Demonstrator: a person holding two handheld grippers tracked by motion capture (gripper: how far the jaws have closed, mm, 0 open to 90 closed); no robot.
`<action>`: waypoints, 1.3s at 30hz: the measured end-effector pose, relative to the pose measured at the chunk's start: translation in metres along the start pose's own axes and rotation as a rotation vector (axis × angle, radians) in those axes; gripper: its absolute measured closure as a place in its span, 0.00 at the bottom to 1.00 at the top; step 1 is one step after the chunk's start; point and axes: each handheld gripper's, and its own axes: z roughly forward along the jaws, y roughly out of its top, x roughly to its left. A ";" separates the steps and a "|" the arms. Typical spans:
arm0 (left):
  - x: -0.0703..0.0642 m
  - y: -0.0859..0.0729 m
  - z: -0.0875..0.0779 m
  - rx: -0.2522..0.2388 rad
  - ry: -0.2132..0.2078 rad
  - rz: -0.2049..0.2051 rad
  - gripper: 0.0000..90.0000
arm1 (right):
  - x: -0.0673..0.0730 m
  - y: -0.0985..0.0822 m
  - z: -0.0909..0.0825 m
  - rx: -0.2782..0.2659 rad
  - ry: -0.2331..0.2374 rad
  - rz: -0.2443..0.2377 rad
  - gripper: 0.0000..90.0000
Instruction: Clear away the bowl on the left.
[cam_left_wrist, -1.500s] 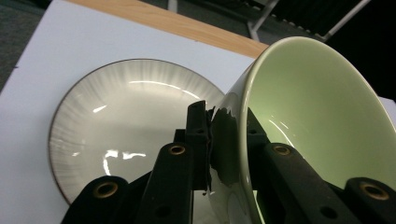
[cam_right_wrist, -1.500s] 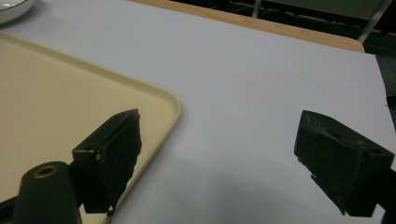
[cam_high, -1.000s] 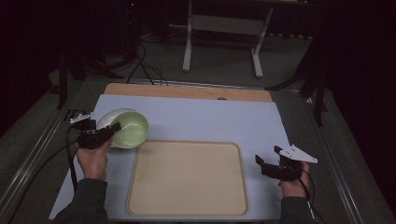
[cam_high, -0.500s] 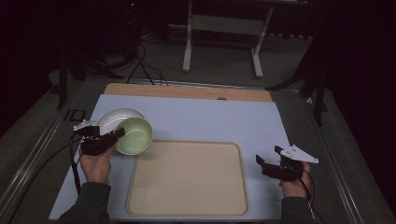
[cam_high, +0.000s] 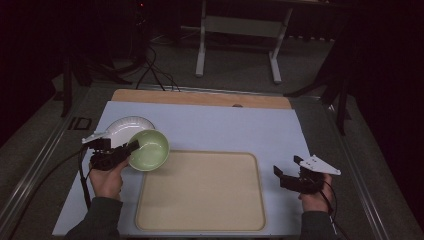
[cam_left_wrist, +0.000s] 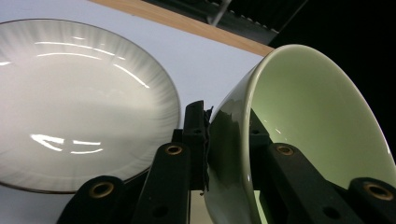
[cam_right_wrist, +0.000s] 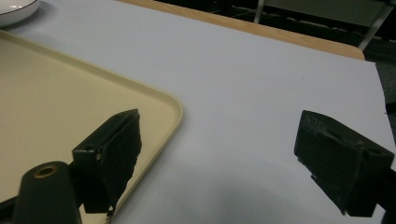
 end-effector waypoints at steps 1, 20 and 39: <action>0.000 0.000 0.000 0.000 0.000 0.000 0.87 | 0.000 0.000 0.000 0.000 0.000 0.000 0.16; -0.028 -0.004 0.002 0.014 -0.081 0.033 0.87 | 0.001 0.002 -0.001 -0.027 0.013 -0.022 0.16; -0.050 -0.012 0.015 0.043 -0.130 0.056 0.85 | 0.002 0.003 -0.001 -0.025 0.011 -0.032 0.16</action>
